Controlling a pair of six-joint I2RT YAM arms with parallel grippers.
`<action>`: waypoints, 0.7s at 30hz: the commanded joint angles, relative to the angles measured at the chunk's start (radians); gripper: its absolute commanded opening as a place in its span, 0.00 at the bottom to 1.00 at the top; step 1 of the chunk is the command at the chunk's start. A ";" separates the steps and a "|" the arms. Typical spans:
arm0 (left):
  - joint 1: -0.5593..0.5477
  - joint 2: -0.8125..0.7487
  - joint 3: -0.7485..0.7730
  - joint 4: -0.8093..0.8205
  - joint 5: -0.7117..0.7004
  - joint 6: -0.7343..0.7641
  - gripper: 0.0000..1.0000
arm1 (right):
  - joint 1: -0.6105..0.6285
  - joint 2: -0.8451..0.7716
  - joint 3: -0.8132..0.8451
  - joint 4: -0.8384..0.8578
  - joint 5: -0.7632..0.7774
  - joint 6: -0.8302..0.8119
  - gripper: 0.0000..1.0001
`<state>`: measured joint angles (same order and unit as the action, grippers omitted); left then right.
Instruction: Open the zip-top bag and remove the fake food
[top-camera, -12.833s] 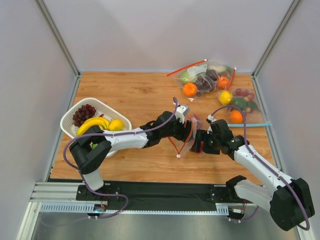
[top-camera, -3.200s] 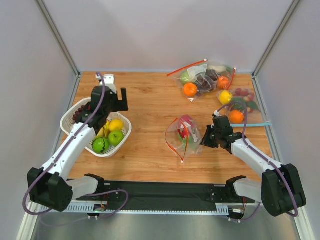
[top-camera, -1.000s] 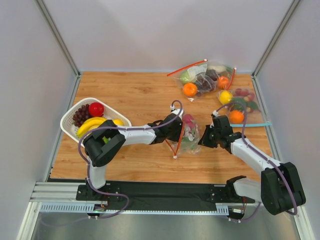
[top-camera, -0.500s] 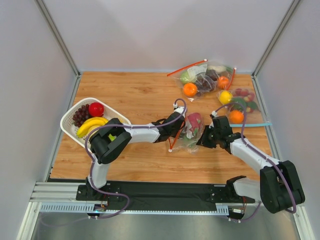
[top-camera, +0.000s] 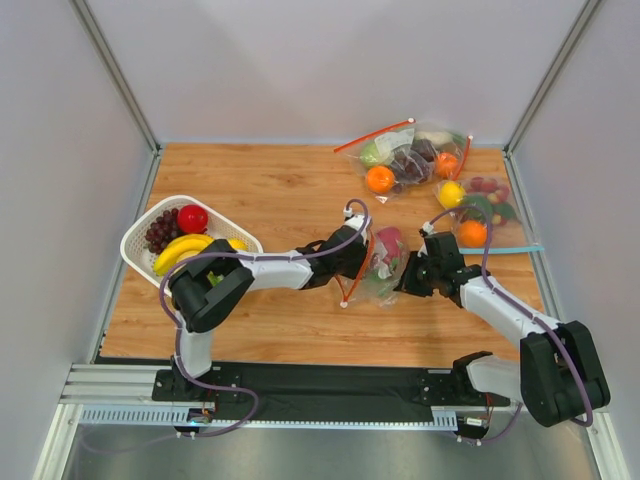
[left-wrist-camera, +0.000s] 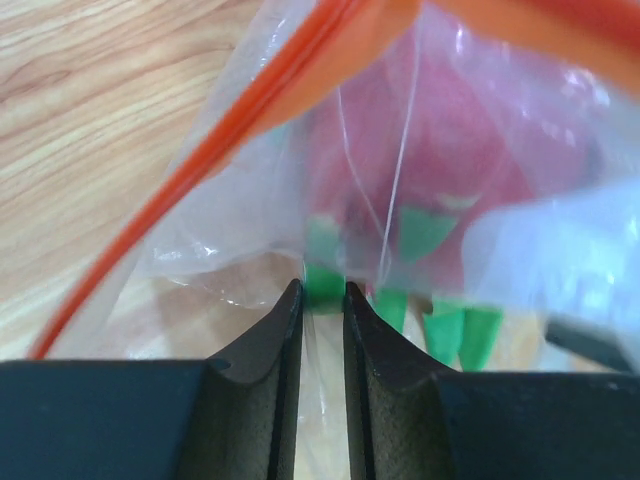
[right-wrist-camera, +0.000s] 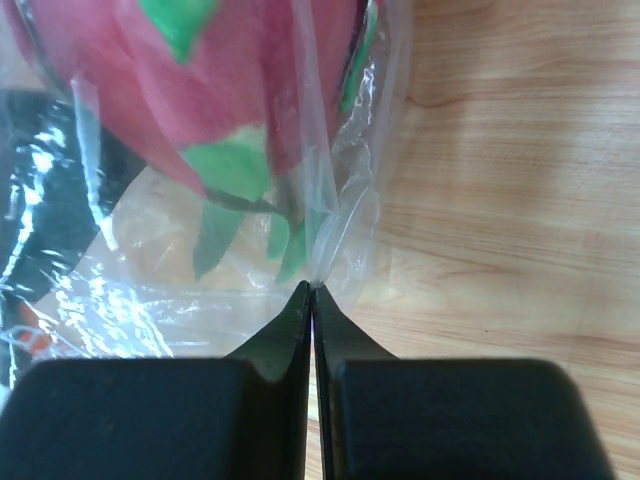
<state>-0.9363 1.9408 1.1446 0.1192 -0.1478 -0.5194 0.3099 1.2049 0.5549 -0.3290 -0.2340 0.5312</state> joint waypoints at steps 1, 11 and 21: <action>-0.006 -0.146 -0.064 0.129 0.051 0.022 0.00 | -0.005 -0.007 0.060 -0.007 0.038 -0.025 0.00; -0.004 -0.276 -0.173 0.172 0.090 0.009 0.00 | -0.006 -0.021 0.063 -0.030 0.064 -0.030 0.00; -0.004 -0.322 -0.255 0.195 0.100 0.024 0.00 | -0.034 -0.177 0.080 -0.088 0.056 -0.109 0.61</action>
<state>-0.9363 1.6688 0.9043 0.2298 -0.0658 -0.5140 0.2920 1.1091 0.5957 -0.3985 -0.1925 0.4828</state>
